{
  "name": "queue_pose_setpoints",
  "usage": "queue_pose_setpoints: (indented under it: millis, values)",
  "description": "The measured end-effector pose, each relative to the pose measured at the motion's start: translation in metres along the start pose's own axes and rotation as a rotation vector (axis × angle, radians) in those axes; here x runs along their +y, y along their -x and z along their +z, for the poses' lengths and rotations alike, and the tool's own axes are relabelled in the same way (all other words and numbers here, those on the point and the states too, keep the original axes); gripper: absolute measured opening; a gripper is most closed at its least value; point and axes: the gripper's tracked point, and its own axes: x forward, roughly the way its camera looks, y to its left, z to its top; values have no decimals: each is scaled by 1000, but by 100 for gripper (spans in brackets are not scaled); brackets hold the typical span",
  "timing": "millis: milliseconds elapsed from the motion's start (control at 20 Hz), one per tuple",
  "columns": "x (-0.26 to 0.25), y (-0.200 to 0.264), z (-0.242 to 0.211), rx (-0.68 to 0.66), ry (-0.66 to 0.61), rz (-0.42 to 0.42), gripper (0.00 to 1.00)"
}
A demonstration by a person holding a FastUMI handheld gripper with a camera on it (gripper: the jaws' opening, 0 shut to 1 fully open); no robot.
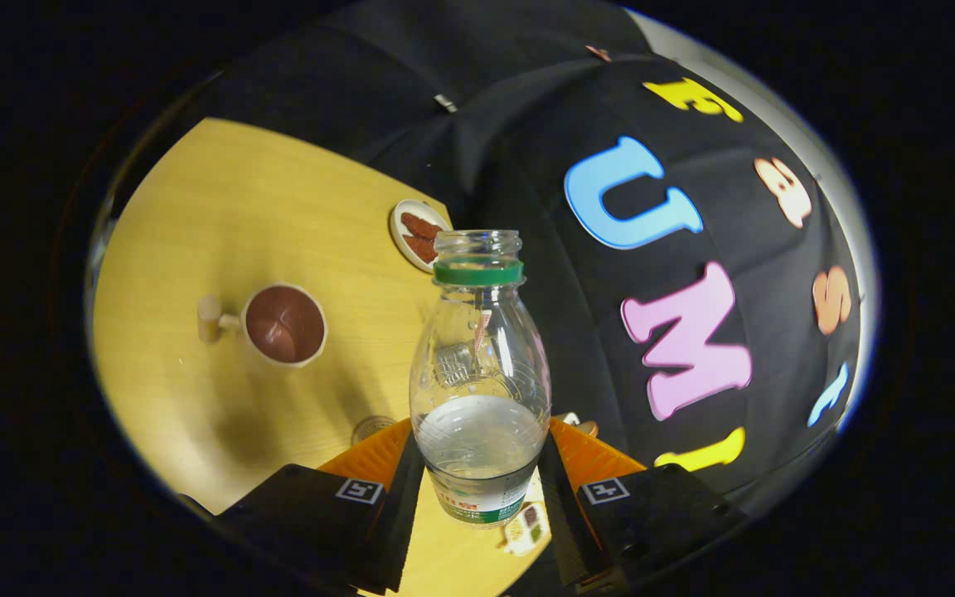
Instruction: Take the bottle from table, then pour the juice into the cup, finally place the bottle on the coaster
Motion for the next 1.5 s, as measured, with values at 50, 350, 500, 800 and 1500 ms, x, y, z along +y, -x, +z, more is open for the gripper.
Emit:
queue_pose_setpoints:
  millis: [50, 350, 500, 800, 1500]
  values:
    - [-4, 2, -4, -3, -75, 12, 71]
    - [-24, 4, -12, -98, -442, 55, 71]
    - [-30, -3, -11, -160, -620, 58, 71]
    - [-27, -48, -29, -186, -794, 58, 71]
    - [14, -108, -65, -183, -822, 53, 75]
